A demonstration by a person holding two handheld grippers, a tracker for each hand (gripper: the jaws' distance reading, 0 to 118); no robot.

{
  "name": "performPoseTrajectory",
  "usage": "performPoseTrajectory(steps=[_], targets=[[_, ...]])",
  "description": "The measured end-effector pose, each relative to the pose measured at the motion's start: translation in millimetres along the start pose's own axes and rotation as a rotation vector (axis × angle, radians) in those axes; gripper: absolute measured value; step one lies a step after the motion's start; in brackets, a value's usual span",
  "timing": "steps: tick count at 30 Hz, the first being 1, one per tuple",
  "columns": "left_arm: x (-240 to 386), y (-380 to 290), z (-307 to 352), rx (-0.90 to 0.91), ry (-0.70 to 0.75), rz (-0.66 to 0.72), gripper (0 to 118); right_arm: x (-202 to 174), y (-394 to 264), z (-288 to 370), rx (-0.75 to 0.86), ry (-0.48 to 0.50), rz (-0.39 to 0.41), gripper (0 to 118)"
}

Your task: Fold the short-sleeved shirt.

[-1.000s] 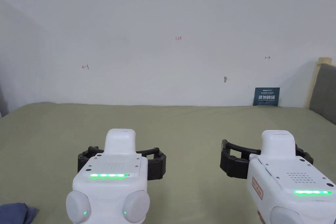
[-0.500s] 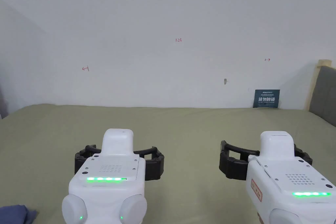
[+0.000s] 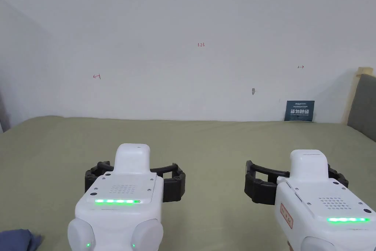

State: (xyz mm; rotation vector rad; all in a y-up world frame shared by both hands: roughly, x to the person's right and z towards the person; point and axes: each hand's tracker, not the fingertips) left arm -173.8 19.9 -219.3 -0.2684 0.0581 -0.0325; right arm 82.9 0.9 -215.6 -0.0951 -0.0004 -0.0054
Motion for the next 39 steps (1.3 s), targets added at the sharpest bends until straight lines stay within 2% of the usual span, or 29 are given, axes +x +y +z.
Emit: performPoseTrajectory(steps=[27, 39], targets=[[-4, 1, -2, -0.009, -0.062, 0.028, 118, -4, 1, -2, -0.003, 0.016, 0.008, 118], [-2, 5, -10, -0.036, -0.025, 0.024, 118, -3, 1, -3, -0.007, 0.021, -0.002, 118]])
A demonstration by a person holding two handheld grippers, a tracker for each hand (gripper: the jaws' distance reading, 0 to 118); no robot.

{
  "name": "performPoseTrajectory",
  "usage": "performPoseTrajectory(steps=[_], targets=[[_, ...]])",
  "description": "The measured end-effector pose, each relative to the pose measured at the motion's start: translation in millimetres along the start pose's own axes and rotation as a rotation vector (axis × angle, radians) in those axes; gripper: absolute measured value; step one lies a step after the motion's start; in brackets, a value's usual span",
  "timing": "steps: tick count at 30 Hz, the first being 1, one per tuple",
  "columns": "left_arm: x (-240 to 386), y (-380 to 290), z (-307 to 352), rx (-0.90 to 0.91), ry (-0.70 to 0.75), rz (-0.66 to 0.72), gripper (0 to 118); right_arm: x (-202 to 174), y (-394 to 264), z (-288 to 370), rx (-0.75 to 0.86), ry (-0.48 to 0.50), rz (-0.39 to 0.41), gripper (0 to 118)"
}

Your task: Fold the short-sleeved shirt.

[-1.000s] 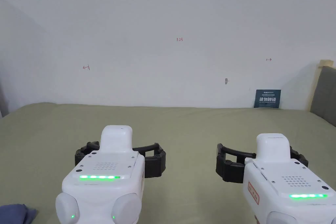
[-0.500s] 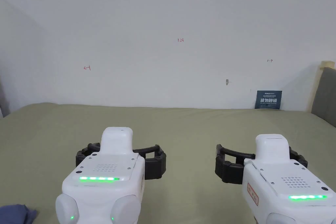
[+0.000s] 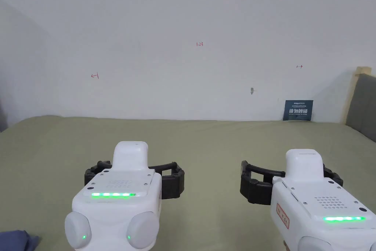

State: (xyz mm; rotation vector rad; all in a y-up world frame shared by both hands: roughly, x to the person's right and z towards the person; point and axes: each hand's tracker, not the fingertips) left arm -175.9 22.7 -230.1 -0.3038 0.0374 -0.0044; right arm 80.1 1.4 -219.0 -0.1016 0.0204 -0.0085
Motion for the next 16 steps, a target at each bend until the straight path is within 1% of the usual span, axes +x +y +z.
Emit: performPoseTrajectory(steps=[1, 3, 5, 6, 7, 10, 11, 12, 14, 16], targets=[[-1, 1, -1, 0.002, -0.004, 0.001, 118, 0, 0, 0, -0.002, 0.000, 0.002, 118], [-3, 6, -4, -0.060, -0.008, 0.034, 118, 0, 0, 0, -0.001, 0.000, 0.002, 118], [-6, 7, -2, -0.045, -0.027, 0.039, 118, 1, -1, 0, -0.006, -0.003, -0.004, 118], [-7, 9, -1, -0.058, -0.018, 0.063, 115, 1, -1, 0, -0.006, 0.000, -0.009, 118], [-8, 10, 1, -0.046, -0.040, 0.055, 114, 2, -1, 0, -0.006, 0.004, -0.016, 118], [-8, 12, 1, -0.011, -0.023, 0.062, 115, 2, -1, 0, -0.012, 0.001, -0.021, 118], [-9, 16, -2, -0.034, 0.014, 0.102, 116, 2, -1, 0, -0.011, -0.001, -0.020, 118], [-8, 21, -7, -0.138, 0.075, 0.119, 117, 3, -1, 0, -0.012, -0.002, -0.018, 118], [-10, 24, -15, -0.252, 0.090, 0.131, 118, 3, -1, 0, -0.013, 0.001, -0.015, 118], [-12, 26, -23, -0.336, 0.077, 0.089, 118, 2, -1, 0, -0.011, 0.002, -0.010, 118]])
